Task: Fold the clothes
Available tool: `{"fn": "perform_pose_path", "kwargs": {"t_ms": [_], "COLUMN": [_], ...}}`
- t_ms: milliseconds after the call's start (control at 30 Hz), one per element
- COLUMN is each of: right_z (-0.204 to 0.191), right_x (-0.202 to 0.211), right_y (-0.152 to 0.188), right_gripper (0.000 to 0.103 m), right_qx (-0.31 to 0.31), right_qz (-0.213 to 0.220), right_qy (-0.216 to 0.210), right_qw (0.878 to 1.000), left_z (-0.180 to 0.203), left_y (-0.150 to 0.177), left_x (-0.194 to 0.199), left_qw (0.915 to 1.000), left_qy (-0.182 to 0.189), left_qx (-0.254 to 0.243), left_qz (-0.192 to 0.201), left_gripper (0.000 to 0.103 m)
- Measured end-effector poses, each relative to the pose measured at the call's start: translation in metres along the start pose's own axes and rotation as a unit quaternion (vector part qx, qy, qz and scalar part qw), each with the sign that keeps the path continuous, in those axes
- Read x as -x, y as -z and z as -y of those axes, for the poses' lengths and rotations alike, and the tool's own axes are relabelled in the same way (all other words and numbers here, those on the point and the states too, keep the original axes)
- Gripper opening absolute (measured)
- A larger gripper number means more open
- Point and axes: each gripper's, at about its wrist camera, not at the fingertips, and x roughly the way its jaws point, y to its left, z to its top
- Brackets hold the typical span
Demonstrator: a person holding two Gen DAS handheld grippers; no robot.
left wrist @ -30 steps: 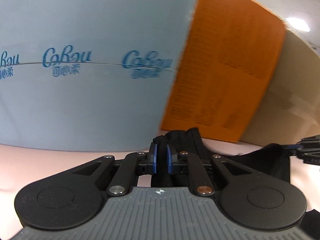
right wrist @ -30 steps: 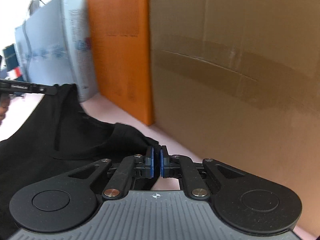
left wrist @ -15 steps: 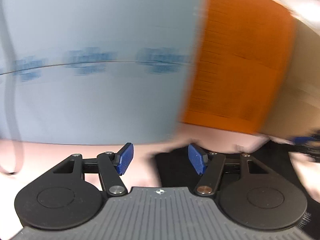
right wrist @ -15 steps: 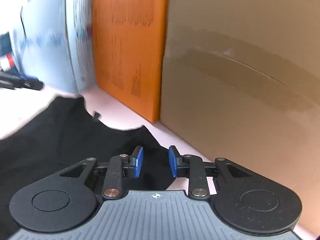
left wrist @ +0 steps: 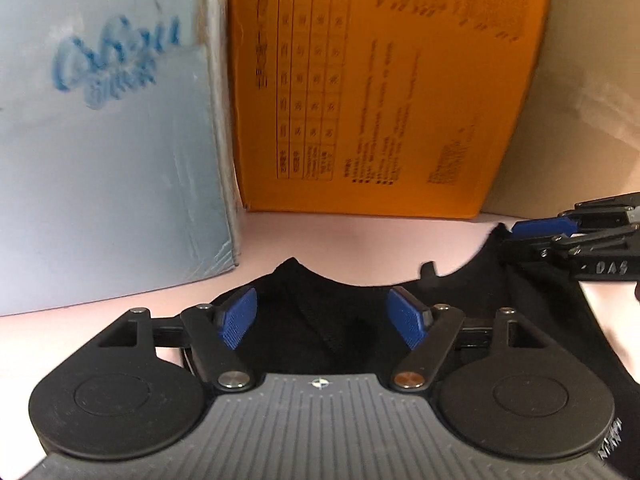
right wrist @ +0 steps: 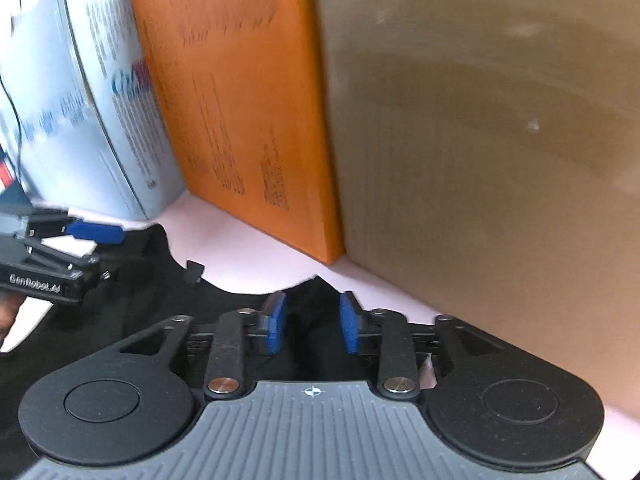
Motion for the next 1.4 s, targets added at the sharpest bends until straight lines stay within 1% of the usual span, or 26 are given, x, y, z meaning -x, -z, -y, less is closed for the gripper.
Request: {"fn": "perform_pose_path", "kwargs": {"t_ms": [100, 133, 167, 233, 300, 400, 433, 467, 533, 600, 667, 733, 800, 833, 900, 933, 967, 1033, 1133, 1167, 1233, 1267, 1300, 1333, 1367, 1400], "right_z": [0.013, 0.018, 0.024, 0.035, 0.04, 0.033, 0.028, 0.022, 0.005, -0.01, -0.024, -0.035, -0.044, -0.049, -0.064, -0.074, -0.083, -0.098, -0.112, -0.115, -0.119, -0.121, -0.123, -0.124, -0.122, -0.12], "right_x": [0.051, 0.07, 0.093, 0.143, 0.19, 0.258, 0.277, 0.297, 0.318, 0.331, 0.335, 0.331, 0.318, 0.311, 0.304, 0.298, 0.293, 0.281, 0.265, 0.252, 0.245, 0.243, 0.241, 0.24, 0.24, 0.24], "right_y": [0.031, 0.044, 0.062, 0.107, 0.159, 0.237, 0.26, 0.283, 0.315, 0.332, 0.337, 0.333, 0.322, 0.315, 0.292, 0.283, 0.276, 0.264, 0.258, 0.253, 0.25, 0.249, 0.245, 0.242, 0.236, 0.231], "right_gripper": [0.047, 0.057, 0.065, 0.067, 0.067, 0.072, 0.076, 0.076, 0.076, 0.08, 0.09, 0.091, 0.091, 0.091, 0.091, 0.091, 0.091, 0.091, 0.091, 0.091, 0.091, 0.077, 0.07, 0.038, 0.012, 0.012], "right_qx": [-0.055, -0.077, -0.107, -0.173, -0.239, -0.329, -0.354, -0.379, -0.412, -0.429, -0.423, -0.399, -0.36, -0.329, -0.236, -0.181, -0.126, -0.023, 0.08, 0.098, 0.118, 0.121, 0.117, 0.111, 0.083, 0.051], "right_qz": [0.026, 0.036, 0.046, 0.067, 0.085, 0.107, 0.114, 0.122, 0.149, 0.156, 0.155, 0.14, 0.116, 0.1, 0.062, 0.045, 0.031, 0.009, -0.009, -0.01, -0.009, -0.02, -0.026, -0.031, -0.038, -0.046], "right_qy": [-0.002, -0.002, 0.003, 0.027, 0.058, 0.105, 0.118, 0.13, 0.127, 0.12, 0.108, 0.09, 0.035, 0.008, -0.021, -0.031, -0.041, -0.057, -0.054, -0.056, -0.057, -0.058, -0.055, -0.051, -0.059, -0.068], "right_qw": [0.998, 0.996, 0.993, 0.982, 0.966, 0.932, 0.921, 0.908, 0.89, 0.882, 0.886, 0.902, 0.925, 0.939, 0.97, 0.982, 0.991, 0.998, 0.995, 0.994, 0.991, 0.991, 0.991, 0.992, 0.994, 0.995], "left_z": [-0.011, -0.017, -0.025, -0.042, -0.059, -0.08, -0.081, -0.08, -0.075, -0.069, -0.066, -0.065, -0.061, -0.054, -0.039, -0.028, -0.017, -0.001, 0.02, 0.026, 0.037, 0.042, 0.046, 0.049, 0.052, 0.049], "left_y": [0.019, 0.032, 0.047, 0.081, 0.12, 0.185, 0.202, 0.212, 0.227, 0.234, 0.242, 0.249, 0.261, 0.261, 0.262, 0.26, 0.257, 0.253, 0.249, 0.248, 0.246, 0.245, 0.243, 0.242, 0.24, 0.234], "left_x": [0.033, 0.048, 0.067, 0.107, 0.147, 0.201, 0.219, 0.23, 0.249, 0.26, 0.272, 0.283, 0.297, 0.3, 0.306, 0.307, 0.308, 0.305, 0.298, 0.293, 0.284, 0.279, 0.275, 0.272, 0.269, 0.267], "left_qw": [0.9999, 0.9997, 0.9991, 0.9952, 0.9858, 0.9618, 0.9595, 0.9611, 0.9652, 0.9682, 0.9672, 0.9644, 0.9625, 0.964, 0.9661, 0.9692, 0.9725, 0.977, 0.9804, 0.9821, 0.9847, 0.9858, 0.9867, 0.9874, 0.9878, 0.9875], "left_qy": [-0.007, -0.015, -0.029, -0.06, -0.093, -0.121, -0.119, -0.125, -0.137, -0.147, -0.144, -0.125, -0.071, -0.053, -0.018, -0.005, 0.011, 0.042, 0.095, 0.1, 0.11, 0.115, 0.122, 0.129, 0.135, 0.14], "left_qx": [0.003, 0.01, 0.028, 0.077, 0.139, 0.246, 0.254, 0.246, 0.222, 0.2, 0.207, 0.233, 0.262, 0.26, 0.257, 0.246, 0.233, 0.209, 0.172, 0.16, 0.134, 0.121, 0.106, 0.091, 0.076, 0.072], "left_qz": [0.01, 0.014, 0.015, 0.013, 0.009, 0.007, 0.022, 0.014, -0.005, -0.028, -0.028, -0.014, 0.006, 0.006, 0.008, 0.009, 0.009, 0.007, -0.002, -0.006, -0.015, -0.019, -0.015, -0.011, -0.007, -0.007], "left_gripper": [0.075, 0.077, 0.079, 0.081, 0.081, 0.082, 0.082, 0.082, 0.083, 0.085, 0.085, 0.085, 0.085, 0.085, 0.085, 0.085, 0.085, 0.086, 0.089, 0.09, 0.091, 0.091, 0.085, 0.054, 0.037, 0.02]}}
